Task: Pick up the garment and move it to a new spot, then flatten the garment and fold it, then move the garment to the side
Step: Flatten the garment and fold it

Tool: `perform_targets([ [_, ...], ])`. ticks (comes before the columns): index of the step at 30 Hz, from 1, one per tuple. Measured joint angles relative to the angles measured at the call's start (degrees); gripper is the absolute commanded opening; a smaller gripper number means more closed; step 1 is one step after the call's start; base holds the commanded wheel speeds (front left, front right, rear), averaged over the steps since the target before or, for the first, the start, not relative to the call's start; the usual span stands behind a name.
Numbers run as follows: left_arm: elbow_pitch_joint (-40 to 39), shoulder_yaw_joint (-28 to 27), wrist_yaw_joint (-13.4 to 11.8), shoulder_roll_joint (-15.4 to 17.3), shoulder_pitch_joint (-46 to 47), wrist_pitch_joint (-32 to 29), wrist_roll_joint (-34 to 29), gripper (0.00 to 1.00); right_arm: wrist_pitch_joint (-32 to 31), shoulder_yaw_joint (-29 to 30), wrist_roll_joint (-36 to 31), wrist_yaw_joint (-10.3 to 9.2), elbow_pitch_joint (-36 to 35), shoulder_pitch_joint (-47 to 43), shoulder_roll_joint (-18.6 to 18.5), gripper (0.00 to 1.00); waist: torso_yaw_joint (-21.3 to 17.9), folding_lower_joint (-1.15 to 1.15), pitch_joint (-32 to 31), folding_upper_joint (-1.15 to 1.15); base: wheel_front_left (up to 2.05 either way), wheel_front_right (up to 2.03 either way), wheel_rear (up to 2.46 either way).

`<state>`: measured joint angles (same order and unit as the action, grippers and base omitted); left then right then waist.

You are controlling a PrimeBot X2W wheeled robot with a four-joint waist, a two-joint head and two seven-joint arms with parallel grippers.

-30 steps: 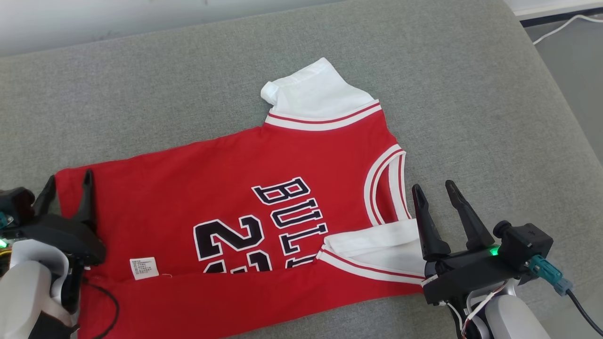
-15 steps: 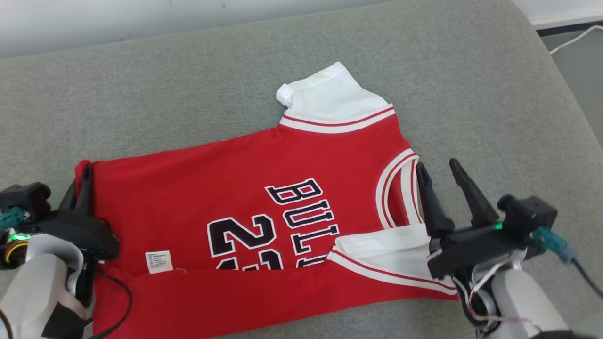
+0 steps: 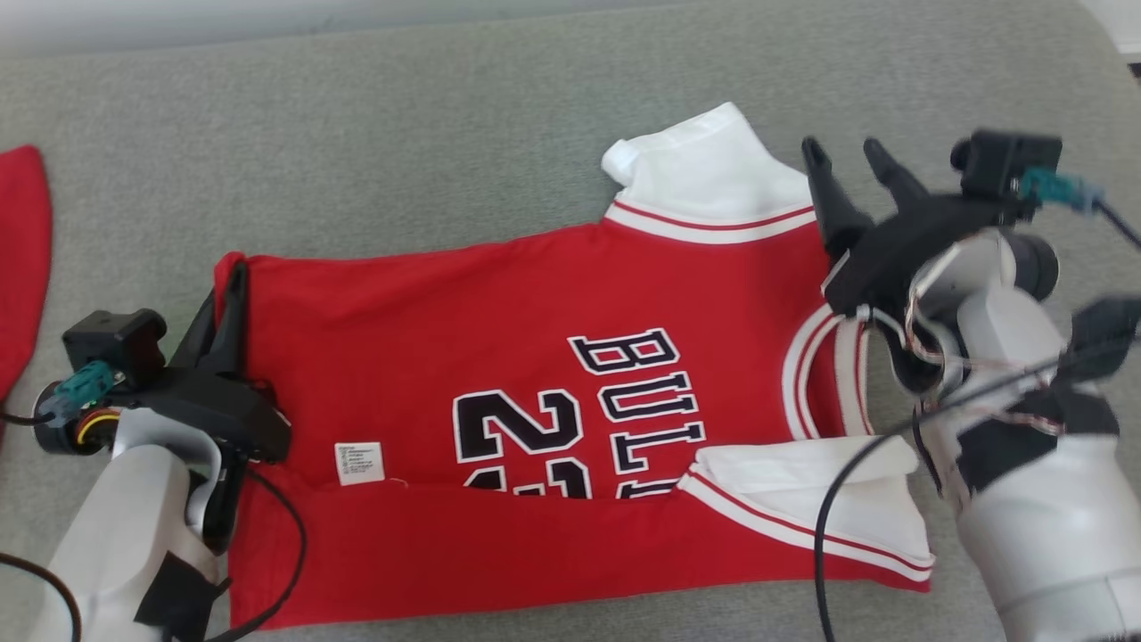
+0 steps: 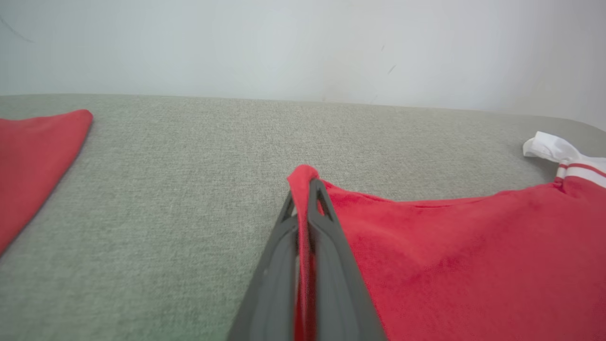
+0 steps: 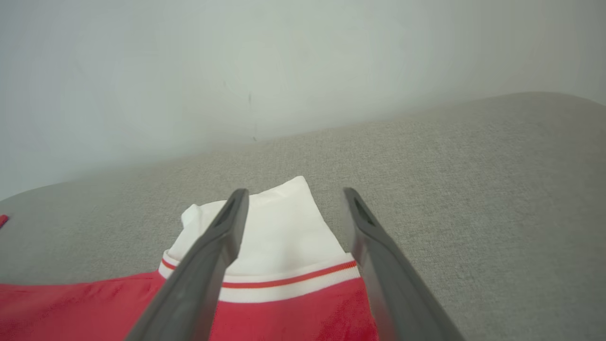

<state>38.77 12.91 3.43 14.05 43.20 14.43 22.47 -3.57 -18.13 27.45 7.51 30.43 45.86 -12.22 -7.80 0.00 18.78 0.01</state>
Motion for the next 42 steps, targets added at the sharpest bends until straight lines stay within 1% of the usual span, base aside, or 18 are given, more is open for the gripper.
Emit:
perform_targets([
  [4,-2.1,1.0,-0.1,-0.6,0.1,-0.2,-0.3,0.00,-1.9,0.3,-0.8,0.00,9.5,8.0,0.6,1.00,1.6,0.00,1.2,0.00,0.00,0.00,0.00],
  [7,-3.6,1.7,-0.3,-1.2,0.5,-0.5,-0.6,0.00,-2.4,1.0,-0.8,0.00,15.9,13.0,1.5,1.00,2.8,0.00,2.3,0.00,0.00,0.00,0.00],
  [11,-5.8,2.9,-0.5,-1.9,1.3,-0.8,-1.0,0.00,-2.5,1.2,-2.0,0.00,23.4,19.1,1.7,1.00,4.2,0.01,4.1,0.00,0.00,0.00,0.00],
  [16,-8.3,4.3,-0.7,-3.0,2.0,-1.1,-1.4,0.00,-1.8,2.9,-3.7,0.00,32.1,24.7,0.4,1.00,6.2,0.01,6.2,0.00,0.00,0.00,0.00],
  [17,-9.2,4.7,-0.7,-3.2,2.2,-1.2,-1.6,0.00,-1.2,3.5,-4.4,0.00,34.9,26.6,-0.1,1.00,7.0,0.01,7.0,0.00,0.00,0.00,0.00],
  [24,-12.1,6.0,-1.0,-3.8,2.7,-1.6,-1.9,0.00,0.6,5.4,-5.8,0.00,40.9,30.8,-0.4,1.00,9.2,0.01,9.6,-0.01,0.00,0.00,0.00],
  [31,-14.5,6.9,-1.1,-4.1,2.9,-1.8,-2.0,0.00,0.7,7.3,-8.3,0.00,42.7,33.4,-1.7,1.00,10.8,0.00,11.6,-0.01,0.00,0.00,0.00],
  [32,-14.9,7.0,-1.1,-4.1,2.9,-1.8,-2.0,0.00,0.5,7.6,-8.7,0.00,42.8,33.7,-1.8,0.68,11.0,0.00,11.9,-0.01,0.00,0.00,0.00],
  [33,-15.2,7.1,-1.1,-4.1,2.9,-1.8,-2.0,0.00,0.5,8.0,-9.2,0.00,42.8,33.9,-1.9,0.20,11.1,0.00,12.2,-0.01,0.00,0.00,0.00],
  [34,-15.3,7.2,-1.1,-4.1,2.9,-1.8,-2.0,0.00,0.5,8.4,-9.8,0.00,42.9,34.2,-2.0,0.20,11.2,0.00,12.5,-0.01,0.00,0.00,0.00],
  [35,-15.5,7.3,-1.2,-4.1,2.9,-1.8,-2.0,0.00,0.5,8.7,-10.3,0.00,42.9,34.4,-2.2,0.00,11.4,0.00,12.7,-0.01,0.00,0.00,0.00],
  [38,-15.9,7.3,-1.4,-4.3,2.9,-1.8,-1.9,0.00,0.4,9.7,-11.8,0.00,42.9,34.5,-2.4,0.00,11.7,0.00,13.1,-0.01,0.00,0.00,0.00],
  [42,-16.2,7.2,-1.5,-4.0,2.7,-1.5,-1.7,0.00,1.0,10.7,-13.4,0.00,43.0,34.7,-1.7,0.00,11.5,0.00,13.2,-0.01,0.00,0.00,0.00],
])
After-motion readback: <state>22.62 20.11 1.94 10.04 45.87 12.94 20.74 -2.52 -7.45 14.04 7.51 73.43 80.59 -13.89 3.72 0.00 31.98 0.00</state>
